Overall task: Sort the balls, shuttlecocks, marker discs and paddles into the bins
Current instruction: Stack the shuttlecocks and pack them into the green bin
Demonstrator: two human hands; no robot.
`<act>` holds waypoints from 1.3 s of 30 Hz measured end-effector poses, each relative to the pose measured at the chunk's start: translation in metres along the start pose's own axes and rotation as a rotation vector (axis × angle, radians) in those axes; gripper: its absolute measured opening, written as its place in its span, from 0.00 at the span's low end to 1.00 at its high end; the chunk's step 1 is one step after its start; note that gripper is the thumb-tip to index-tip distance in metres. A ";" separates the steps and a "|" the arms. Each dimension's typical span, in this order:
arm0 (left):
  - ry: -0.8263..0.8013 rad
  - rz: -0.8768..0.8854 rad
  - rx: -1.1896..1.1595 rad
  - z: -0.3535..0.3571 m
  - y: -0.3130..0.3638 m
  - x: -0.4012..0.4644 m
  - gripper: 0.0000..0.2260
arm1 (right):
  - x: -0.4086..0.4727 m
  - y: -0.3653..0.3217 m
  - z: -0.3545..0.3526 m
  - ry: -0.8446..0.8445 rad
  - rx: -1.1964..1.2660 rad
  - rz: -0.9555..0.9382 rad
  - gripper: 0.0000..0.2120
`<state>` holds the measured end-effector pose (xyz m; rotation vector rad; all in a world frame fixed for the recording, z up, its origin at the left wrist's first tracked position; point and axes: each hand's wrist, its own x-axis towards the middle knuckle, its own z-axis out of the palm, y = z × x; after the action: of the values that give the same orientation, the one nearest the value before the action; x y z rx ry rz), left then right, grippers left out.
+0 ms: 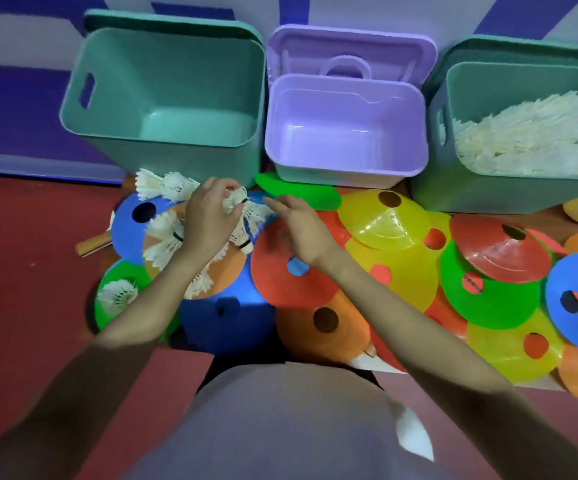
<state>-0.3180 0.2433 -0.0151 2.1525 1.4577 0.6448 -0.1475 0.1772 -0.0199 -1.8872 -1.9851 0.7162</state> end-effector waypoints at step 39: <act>-0.126 -0.006 -0.291 -0.010 0.011 -0.043 0.41 | -0.010 -0.026 -0.013 0.364 0.474 0.140 0.04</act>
<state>-0.3303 0.2001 -0.0061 1.9266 1.2213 0.6621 -0.1611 0.1690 0.0063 -1.7239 -1.3333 0.7374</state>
